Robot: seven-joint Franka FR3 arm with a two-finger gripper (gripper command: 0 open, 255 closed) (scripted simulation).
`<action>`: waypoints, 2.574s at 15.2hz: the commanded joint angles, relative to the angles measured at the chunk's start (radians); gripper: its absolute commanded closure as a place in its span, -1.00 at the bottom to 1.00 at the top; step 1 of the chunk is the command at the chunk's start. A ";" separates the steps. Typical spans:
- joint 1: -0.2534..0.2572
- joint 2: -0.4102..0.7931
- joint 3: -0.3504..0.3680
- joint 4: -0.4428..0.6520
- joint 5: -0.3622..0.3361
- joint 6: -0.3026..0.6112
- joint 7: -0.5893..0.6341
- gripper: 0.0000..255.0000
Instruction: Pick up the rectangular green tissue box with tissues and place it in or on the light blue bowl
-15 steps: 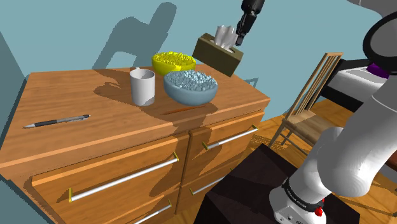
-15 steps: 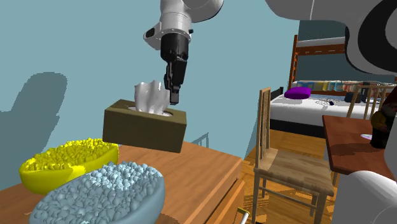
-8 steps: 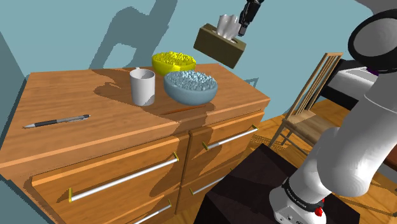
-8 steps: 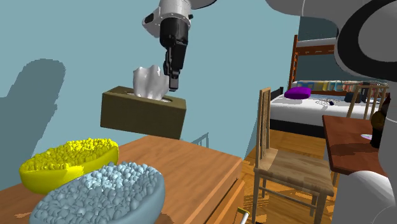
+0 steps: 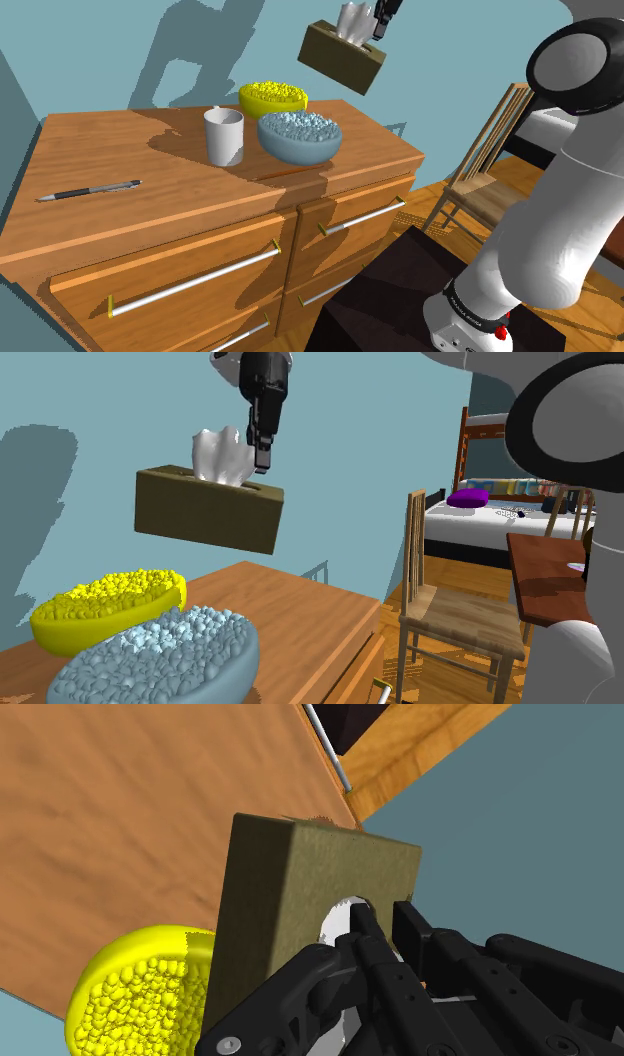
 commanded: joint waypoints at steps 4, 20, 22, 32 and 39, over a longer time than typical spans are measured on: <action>0.072 -0.008 0.053 0.030 0.021 0.013 0.142 1.00; 0.216 -0.079 0.143 -0.129 -0.016 0.183 0.306 1.00; 0.222 -0.104 0.148 -0.189 -0.030 0.219 0.297 1.00; 0.236 -0.194 0.168 -0.437 -0.074 0.379 0.258 1.00; 0.238 -0.208 0.171 -0.483 -0.080 0.411 0.249 1.00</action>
